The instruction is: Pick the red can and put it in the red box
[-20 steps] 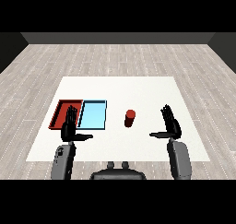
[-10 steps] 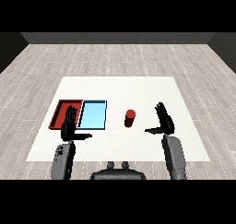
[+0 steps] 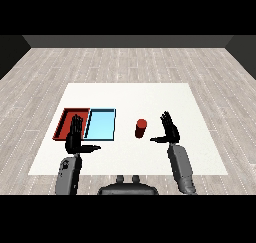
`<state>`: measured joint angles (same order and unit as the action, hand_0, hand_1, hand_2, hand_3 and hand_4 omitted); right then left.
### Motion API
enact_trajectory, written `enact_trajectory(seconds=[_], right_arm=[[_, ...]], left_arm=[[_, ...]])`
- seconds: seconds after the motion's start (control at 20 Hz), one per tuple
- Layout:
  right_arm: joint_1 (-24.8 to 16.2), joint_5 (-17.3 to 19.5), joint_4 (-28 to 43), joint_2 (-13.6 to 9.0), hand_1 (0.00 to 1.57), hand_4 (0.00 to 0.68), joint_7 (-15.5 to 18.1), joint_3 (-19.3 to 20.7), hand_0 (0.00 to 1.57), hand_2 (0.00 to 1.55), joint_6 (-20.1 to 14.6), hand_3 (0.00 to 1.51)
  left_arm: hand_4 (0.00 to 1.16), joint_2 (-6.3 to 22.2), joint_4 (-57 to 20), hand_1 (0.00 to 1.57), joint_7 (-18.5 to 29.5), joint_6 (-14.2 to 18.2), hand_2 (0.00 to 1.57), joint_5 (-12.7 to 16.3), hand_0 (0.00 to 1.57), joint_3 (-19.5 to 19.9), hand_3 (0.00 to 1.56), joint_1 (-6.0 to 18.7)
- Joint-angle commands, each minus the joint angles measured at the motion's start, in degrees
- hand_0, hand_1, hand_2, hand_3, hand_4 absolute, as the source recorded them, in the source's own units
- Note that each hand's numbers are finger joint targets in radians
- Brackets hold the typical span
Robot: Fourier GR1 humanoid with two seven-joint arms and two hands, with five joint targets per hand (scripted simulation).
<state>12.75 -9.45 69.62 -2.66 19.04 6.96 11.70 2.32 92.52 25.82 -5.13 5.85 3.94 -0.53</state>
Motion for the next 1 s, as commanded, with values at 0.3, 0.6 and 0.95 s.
enact_trajectory(seconds=[0.3, 0.6, 0.95], right_arm=[[3.31, -0.77, -8.06, 1.98, 0.00, 0.000, 2.99, -1.75, 0.00, 0.00, -1.69, 0.00], [5.67, -4.50, -10.12, 2.65, 0.00, 0.000, 2.59, -6.23, 0.00, 0.00, -5.13, 0.00], [5.60, -8.50, -9.45, 2.66, 0.00, 0.000, 1.99, -11.02, 0.00, 0.00, -8.63, 0.00]], left_arm=[[0.00, 0.82, -0.76, 0.00, -1.11, -1.44, 0.00, 1.90, 0.00, 0.54, 0.00, 0.63], [0.00, -0.36, 0.91, 0.00, -2.21, 0.26, 0.00, 0.97, 0.00, -0.66, 0.00, 1.22], [0.00, 0.25, -0.25, 0.00, -2.00, 0.58, 0.00, 1.11, 0.00, 0.53, 0.00, 2.02]])
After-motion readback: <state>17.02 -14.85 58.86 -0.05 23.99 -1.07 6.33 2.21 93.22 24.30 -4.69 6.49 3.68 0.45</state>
